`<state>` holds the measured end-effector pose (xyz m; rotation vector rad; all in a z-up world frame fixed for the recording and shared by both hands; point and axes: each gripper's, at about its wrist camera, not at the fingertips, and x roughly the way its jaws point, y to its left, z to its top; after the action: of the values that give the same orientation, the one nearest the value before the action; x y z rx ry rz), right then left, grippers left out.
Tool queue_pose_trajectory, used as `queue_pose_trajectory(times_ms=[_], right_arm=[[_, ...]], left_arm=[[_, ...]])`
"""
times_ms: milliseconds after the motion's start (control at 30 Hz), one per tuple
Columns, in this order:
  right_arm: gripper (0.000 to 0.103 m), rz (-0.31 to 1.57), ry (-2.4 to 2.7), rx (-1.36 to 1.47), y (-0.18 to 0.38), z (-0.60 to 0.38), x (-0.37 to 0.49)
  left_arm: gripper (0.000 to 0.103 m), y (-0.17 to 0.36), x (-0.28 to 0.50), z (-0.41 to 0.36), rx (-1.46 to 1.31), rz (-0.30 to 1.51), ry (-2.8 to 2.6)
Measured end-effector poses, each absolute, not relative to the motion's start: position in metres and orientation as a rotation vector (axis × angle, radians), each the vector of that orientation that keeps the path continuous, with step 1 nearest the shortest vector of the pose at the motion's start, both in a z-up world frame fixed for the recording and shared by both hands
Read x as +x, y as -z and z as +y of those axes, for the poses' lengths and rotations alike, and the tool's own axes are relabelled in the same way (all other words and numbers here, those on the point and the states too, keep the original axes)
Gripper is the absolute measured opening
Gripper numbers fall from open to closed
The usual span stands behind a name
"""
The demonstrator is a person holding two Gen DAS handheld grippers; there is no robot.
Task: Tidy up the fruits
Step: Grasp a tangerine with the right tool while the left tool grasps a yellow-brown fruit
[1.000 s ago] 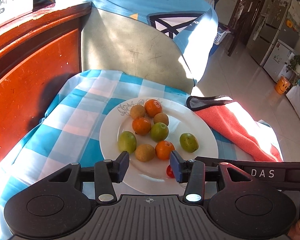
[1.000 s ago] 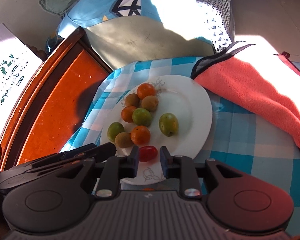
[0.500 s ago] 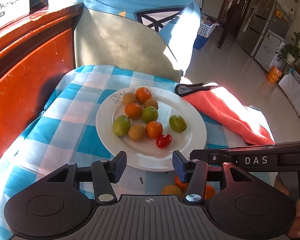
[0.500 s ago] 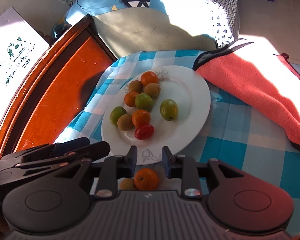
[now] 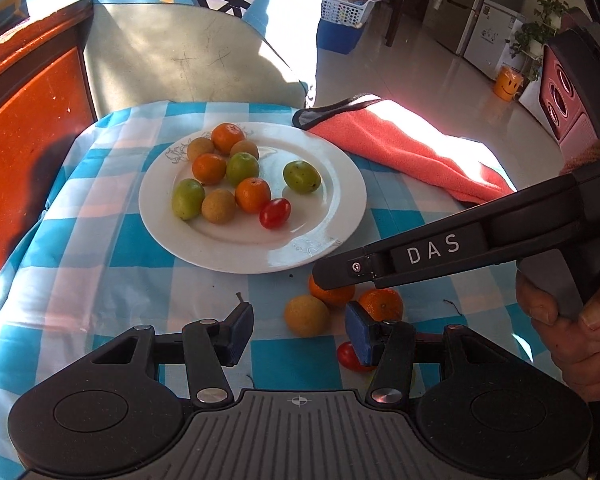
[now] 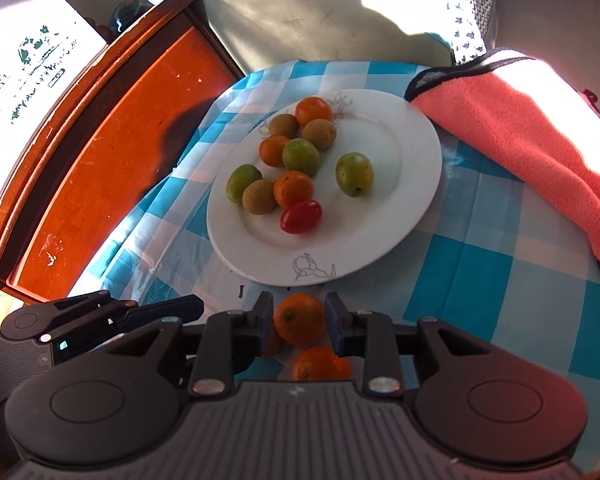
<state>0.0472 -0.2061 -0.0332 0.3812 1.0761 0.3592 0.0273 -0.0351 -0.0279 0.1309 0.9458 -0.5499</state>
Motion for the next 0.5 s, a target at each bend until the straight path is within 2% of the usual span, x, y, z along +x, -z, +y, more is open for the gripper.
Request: queue_pose_trajectory(times_ms=[500], right_arm=[[0.033, 1.092, -0.344, 0.331, 0.037, -0.198, 0.049]], left_arm=[[0.049, 0.041, 0.032, -0.044, 0.164, 0.97, 0.523]])
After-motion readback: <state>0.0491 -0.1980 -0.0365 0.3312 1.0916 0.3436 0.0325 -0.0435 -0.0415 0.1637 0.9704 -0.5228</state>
